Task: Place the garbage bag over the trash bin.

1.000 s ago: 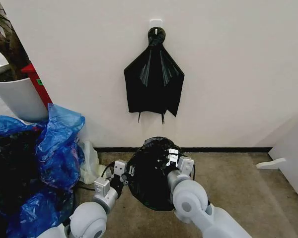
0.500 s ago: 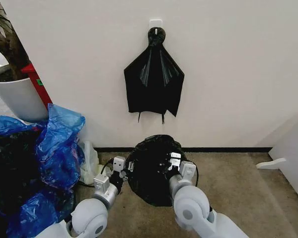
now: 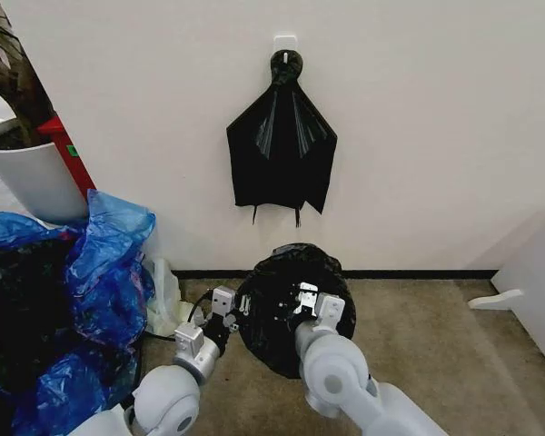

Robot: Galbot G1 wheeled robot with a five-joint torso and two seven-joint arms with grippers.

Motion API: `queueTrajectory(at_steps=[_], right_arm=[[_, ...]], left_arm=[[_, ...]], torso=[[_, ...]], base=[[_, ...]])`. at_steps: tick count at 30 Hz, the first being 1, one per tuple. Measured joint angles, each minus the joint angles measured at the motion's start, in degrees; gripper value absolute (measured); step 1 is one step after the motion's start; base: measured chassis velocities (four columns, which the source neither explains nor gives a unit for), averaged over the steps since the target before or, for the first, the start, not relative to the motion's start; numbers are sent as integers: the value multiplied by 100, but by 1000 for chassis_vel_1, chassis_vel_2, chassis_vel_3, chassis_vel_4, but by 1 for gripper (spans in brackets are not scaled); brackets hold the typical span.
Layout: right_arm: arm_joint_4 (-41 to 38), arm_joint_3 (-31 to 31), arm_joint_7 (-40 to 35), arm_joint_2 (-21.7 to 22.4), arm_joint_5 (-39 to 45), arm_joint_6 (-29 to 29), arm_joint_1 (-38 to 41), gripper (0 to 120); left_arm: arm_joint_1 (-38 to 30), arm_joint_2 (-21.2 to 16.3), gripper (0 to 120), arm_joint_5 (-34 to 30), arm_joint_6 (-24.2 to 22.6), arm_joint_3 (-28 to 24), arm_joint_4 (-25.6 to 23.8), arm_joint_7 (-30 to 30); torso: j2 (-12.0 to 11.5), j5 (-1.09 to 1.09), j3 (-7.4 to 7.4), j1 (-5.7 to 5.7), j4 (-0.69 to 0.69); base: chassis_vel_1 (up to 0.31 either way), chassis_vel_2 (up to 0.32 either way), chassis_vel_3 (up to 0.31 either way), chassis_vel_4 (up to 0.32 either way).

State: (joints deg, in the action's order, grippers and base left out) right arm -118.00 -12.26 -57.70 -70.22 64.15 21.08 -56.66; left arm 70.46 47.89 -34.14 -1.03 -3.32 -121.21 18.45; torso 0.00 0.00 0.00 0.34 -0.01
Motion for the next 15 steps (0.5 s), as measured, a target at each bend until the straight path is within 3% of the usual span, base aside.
queueTrajectory(at_steps=[15], right_arm=[[970, 224, 64, -184, -143, -39, 343, 0]], left_arm=[[229, -123, 0, 255, 121, 105, -489, -371]], torso=[[0, 0, 0, 0, 0]], base=[[0, 0, 0, 0]])
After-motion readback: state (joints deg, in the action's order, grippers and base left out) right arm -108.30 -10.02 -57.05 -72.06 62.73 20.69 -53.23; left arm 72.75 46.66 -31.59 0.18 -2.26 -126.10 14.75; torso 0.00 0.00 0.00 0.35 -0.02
